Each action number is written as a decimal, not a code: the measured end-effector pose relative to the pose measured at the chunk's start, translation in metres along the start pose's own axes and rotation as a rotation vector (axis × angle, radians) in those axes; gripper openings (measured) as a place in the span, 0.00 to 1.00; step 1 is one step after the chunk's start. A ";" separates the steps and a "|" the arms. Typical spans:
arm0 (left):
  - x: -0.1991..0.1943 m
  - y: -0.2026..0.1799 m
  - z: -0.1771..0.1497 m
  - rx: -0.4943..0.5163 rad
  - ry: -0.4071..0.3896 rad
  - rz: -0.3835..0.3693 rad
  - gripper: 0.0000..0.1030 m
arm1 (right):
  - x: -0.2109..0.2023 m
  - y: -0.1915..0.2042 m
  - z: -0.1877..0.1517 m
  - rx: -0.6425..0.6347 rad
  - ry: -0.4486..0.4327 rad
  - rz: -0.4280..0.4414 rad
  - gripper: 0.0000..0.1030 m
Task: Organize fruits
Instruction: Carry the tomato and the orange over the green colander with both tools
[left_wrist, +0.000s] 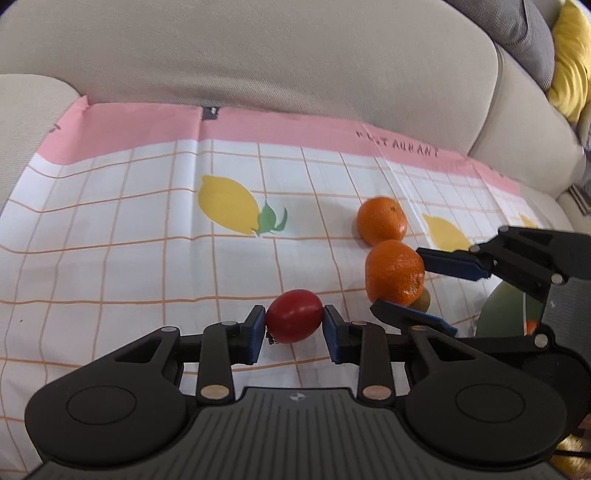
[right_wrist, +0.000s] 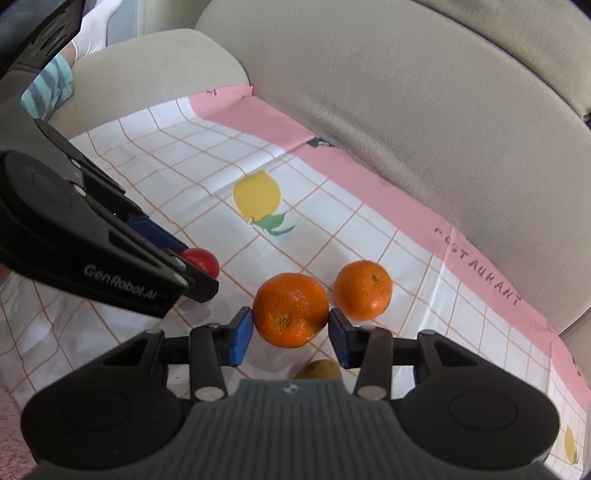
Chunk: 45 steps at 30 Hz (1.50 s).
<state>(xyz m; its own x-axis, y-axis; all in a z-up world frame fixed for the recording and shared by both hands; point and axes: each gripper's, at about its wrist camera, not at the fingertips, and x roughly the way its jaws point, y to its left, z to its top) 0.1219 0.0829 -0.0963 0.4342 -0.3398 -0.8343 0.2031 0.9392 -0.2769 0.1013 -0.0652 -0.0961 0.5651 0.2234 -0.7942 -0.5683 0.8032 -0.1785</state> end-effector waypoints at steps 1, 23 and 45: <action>-0.003 0.000 0.000 -0.007 -0.007 0.001 0.36 | -0.003 0.001 0.001 0.000 -0.007 -0.006 0.41; -0.069 -0.078 -0.011 0.176 -0.127 0.025 0.36 | -0.098 -0.003 -0.032 0.132 -0.116 -0.097 0.41; -0.073 -0.190 -0.044 0.422 -0.092 -0.089 0.36 | -0.156 -0.054 -0.121 0.422 -0.117 -0.226 0.41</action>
<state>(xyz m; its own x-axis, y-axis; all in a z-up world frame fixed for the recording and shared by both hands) 0.0132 -0.0685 -0.0040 0.4712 -0.4395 -0.7647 0.5755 0.8102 -0.1111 -0.0290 -0.2102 -0.0328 0.7235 0.0592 -0.6878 -0.1456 0.9870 -0.0682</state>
